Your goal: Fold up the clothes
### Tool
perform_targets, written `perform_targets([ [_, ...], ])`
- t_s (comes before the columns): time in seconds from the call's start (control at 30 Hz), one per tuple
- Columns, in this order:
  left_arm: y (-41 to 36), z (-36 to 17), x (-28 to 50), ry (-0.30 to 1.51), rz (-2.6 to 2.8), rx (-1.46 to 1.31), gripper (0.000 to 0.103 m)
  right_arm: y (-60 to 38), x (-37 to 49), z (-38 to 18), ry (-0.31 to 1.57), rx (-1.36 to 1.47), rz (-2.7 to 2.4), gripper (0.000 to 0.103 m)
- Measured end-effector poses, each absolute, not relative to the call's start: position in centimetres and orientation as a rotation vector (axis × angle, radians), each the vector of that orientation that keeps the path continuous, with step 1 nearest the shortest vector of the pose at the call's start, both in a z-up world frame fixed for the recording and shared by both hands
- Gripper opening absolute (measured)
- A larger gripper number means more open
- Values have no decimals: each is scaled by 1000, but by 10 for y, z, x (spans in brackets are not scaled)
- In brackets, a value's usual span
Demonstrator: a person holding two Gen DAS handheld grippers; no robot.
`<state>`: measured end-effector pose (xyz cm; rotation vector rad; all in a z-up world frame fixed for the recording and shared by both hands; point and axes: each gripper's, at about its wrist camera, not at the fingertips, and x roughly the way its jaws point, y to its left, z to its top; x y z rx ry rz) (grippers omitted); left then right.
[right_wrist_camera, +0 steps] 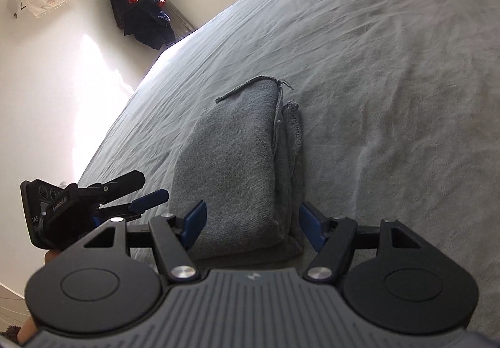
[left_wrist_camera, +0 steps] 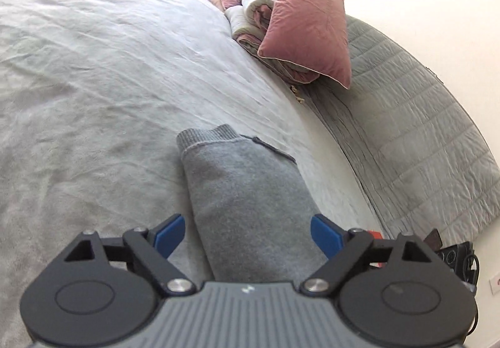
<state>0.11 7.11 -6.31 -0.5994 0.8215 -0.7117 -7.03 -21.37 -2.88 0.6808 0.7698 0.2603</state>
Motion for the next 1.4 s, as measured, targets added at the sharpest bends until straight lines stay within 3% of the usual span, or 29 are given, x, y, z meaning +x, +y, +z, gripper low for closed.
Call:
perform_targets([
  [0.27,57,-90,1,772,-663,-660,82,-237,-54,-60,752,989,235,68],
  [0.43,48,-92,-5,708,-651,-631,81,-237,-55,-58,708,1011,265,63],
  [0.57,37,-94,-4,680,-619,-601,68,-227,-61,-54,665,964,246,51],
  [0.7,32,-93,-4,667,-588,-602,53,-217,-61,-53,631,944,233,47],
  [0.9,25,-81,-13,665,-573,-637,39,-219,-60,-52,588,978,255,42],
  [1.17,25,-48,-49,620,-547,-649,39,-223,-48,-29,578,1009,313,40],
  [1.33,26,-59,-51,681,-495,-592,50,-213,-30,-36,637,880,254,41],
  [1.4,35,-64,-47,659,-479,-605,59,-210,-29,-45,645,848,222,45],
])
